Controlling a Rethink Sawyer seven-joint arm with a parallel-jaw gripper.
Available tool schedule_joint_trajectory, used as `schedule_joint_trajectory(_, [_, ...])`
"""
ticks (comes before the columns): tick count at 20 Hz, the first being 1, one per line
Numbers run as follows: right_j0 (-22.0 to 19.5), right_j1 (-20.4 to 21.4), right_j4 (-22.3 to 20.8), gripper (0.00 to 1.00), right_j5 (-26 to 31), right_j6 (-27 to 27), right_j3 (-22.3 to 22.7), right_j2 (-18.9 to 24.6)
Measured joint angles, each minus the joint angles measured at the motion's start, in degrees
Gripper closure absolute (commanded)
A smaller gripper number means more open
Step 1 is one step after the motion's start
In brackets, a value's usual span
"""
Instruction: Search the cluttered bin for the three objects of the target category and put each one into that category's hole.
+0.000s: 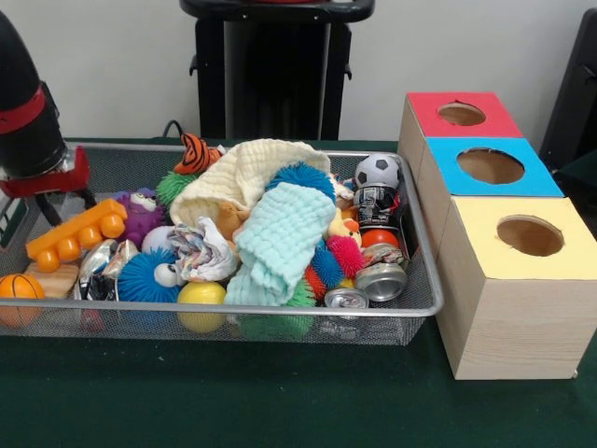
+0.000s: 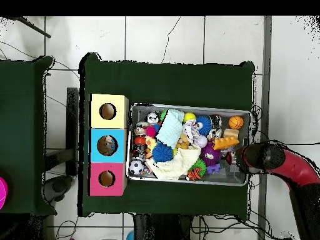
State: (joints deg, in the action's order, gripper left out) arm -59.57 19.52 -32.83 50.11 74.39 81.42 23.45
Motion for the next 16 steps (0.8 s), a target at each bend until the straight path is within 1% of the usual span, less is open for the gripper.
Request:
schedule_joint_trajectory(6, [1.3, -0.8, 0.1, 0.0, 0.1, 0.0, -2.0, 0.0])
schedule_joint_trajectory(9, [2.3, -2.0, 0.2, 0.0, 0.0, 0.0, -3.8, -0.1])
schedule_joint_trajectory(10, [2.5, -2.3, 0.2, 1.0, 0.1, 0.0, -4.3, -0.2])
schedule_joint_trajectory(16, [4.2, -2.3, 0.1, 1.0, 0.8, 0.0, -5.3, -1.7])
